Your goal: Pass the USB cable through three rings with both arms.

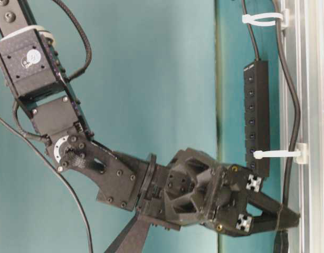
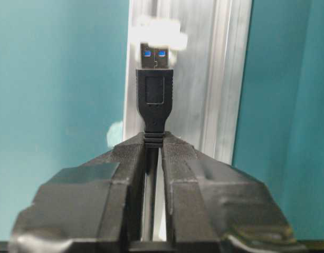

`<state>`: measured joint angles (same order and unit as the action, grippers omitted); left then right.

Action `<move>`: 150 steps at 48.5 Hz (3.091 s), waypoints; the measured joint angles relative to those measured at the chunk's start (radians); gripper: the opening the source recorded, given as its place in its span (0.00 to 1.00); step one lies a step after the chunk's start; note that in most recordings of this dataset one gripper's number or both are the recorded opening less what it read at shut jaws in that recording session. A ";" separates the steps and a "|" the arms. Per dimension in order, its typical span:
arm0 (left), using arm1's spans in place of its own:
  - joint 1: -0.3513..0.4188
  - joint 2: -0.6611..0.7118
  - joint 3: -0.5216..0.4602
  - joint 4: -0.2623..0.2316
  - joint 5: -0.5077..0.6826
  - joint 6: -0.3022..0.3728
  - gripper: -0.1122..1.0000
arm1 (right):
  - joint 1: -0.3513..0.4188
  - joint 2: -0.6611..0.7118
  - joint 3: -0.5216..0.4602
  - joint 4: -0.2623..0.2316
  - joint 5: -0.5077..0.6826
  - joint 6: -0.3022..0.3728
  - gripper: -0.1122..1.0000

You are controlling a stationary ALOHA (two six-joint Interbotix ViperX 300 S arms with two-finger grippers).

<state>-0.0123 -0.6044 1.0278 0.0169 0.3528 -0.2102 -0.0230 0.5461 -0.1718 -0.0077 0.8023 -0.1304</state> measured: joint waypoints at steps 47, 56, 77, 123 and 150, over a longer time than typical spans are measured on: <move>0.012 -0.124 0.155 -0.002 -0.034 0.000 0.75 | -0.002 0.044 -0.061 0.048 -0.061 0.000 0.04; 0.015 -0.114 0.183 0.000 -0.129 0.000 0.75 | -0.005 0.044 -0.061 0.067 -0.091 0.000 0.04; 0.017 0.038 0.184 0.000 -0.305 0.014 0.75 | -0.009 0.044 -0.060 0.083 -0.100 0.000 0.04; 0.043 0.325 0.146 0.000 -0.555 0.060 0.74 | -0.009 0.043 -0.058 0.103 -0.100 0.000 0.04; 0.041 0.371 0.144 0.000 -0.578 0.057 0.69 | -0.009 0.043 -0.044 0.103 -0.104 0.002 0.04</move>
<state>0.0291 -0.2332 1.1720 0.0169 -0.2255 -0.1534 -0.0322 0.5890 -0.2163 0.0951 0.6980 -0.1289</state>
